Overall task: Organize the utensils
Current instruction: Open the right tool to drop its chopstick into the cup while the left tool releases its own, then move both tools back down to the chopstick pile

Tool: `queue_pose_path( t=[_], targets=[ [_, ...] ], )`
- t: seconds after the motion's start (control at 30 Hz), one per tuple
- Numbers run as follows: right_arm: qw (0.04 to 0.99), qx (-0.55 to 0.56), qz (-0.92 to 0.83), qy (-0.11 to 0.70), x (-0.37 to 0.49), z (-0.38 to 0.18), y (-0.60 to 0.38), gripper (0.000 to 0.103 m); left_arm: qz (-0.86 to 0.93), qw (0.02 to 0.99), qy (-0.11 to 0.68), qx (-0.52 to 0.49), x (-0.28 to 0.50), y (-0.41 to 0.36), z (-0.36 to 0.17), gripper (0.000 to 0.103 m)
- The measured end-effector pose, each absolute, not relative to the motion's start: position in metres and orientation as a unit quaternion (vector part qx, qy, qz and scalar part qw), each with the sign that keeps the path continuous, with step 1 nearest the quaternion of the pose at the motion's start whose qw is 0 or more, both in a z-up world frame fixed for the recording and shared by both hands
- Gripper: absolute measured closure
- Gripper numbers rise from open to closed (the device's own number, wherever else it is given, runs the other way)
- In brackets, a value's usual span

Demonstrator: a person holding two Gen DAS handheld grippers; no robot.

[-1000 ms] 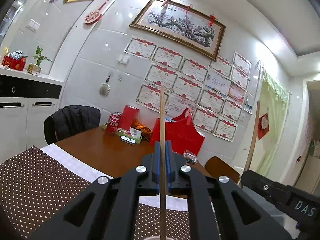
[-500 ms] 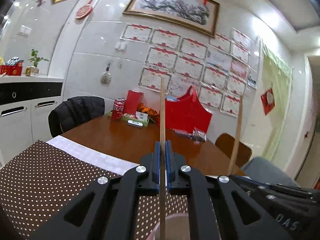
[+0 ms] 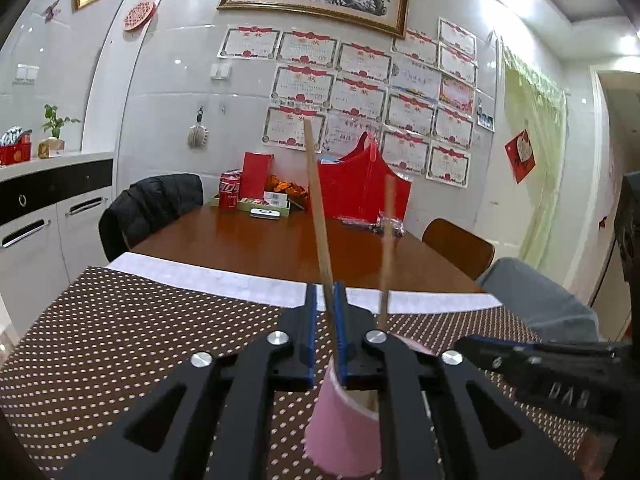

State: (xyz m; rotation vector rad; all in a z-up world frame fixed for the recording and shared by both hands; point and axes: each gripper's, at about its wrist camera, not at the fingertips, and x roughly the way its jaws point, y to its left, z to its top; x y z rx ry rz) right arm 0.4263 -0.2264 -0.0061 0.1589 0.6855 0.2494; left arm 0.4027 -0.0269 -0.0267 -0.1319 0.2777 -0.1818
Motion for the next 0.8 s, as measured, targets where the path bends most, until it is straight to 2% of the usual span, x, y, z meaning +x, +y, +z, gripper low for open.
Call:
queue_pose_path(
  t=[0.03, 0.17, 0.2, 0.23, 0.3, 0.6, 0.8],
  targets=[
    [0.931, 0.079, 0.118, 0.336, 0.424, -0.007, -0.227, 0.095, -0.088, 0.985, 0.137, -0.059, 0.399, -0.026, -0.028, 0.084],
    [0.929, 0.086, 0.115, 0.342, 0.414, -0.009, -0.231, 0.095, -0.088, 0.984, 0.146, -0.044, 0.388, -0.023, -0.03, 0.084],
    [0.928, 0.087, 0.115, 0.344, 0.411, -0.01, -0.231, 0.087, -0.086, 0.984, 0.151, -0.039, 0.385, -0.022, -0.031, 0.084],
    [0.927, 0.089, 0.113, 0.346, 0.407, -0.01, -0.231, 0.067, -0.084, 0.984, 0.154, -0.036, 0.382, -0.021, -0.031, 0.083],
    [0.926, 0.093, 0.113, 0.348, 0.403, -0.009, -0.231, 0.037, -0.085, 0.983, 0.158, -0.033, 0.375, -0.019, -0.033, 0.082],
    [0.931, 0.089, 0.111, 0.337, 0.37, -0.002, -0.231, 0.037, -0.087, 0.983, 0.162, -0.016, 0.344, -0.013, -0.025, 0.071],
    [0.931, 0.088, 0.104, 0.338, 0.35, -0.001, -0.232, 0.032, -0.09, 0.981, 0.17, -0.012, 0.323, -0.011, -0.023, 0.064]
  ],
)
